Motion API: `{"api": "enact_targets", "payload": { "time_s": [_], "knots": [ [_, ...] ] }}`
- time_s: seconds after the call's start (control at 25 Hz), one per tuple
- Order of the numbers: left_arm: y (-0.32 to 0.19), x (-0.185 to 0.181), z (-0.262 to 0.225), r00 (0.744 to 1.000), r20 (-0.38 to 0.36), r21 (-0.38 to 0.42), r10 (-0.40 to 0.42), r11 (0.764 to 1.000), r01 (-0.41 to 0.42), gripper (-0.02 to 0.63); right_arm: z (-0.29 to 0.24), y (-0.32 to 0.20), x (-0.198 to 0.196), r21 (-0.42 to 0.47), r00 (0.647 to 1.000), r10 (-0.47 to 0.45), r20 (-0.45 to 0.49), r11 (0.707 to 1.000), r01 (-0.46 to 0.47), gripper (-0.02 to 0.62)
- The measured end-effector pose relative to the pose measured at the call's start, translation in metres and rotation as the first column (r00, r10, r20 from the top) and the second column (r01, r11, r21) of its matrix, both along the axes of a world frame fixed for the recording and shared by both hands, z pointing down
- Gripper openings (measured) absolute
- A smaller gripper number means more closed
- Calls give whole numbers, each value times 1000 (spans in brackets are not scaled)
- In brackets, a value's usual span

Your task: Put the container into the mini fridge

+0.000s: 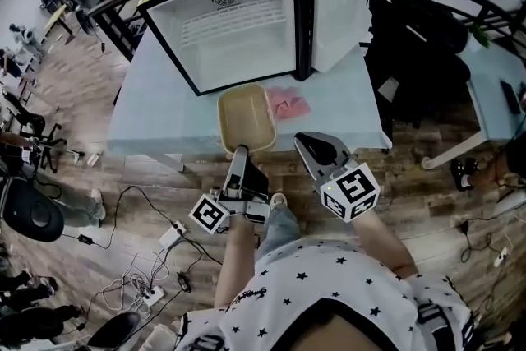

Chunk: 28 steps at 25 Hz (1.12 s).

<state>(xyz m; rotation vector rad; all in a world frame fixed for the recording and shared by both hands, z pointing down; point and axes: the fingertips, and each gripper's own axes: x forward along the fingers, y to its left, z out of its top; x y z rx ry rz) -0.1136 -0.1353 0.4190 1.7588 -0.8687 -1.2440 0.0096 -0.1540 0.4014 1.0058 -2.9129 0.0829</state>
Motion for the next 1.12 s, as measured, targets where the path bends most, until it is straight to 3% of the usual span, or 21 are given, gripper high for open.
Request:
{"api": "enact_targets", "payload": {
  "time_s": [0.48, 1.12],
  "knots": [
    [-74, -45, -8, 1000, -13, -4, 1, 1000, -1, 218, -9, -71, -41, 1, 1000, 14, -14, 1000, -14, 21],
    [-166, -102, -27, 998, -12, 26, 60, 998, -59, 218, -18, -146, -94, 18, 997, 71, -21, 997, -71, 21]
  ]
}}
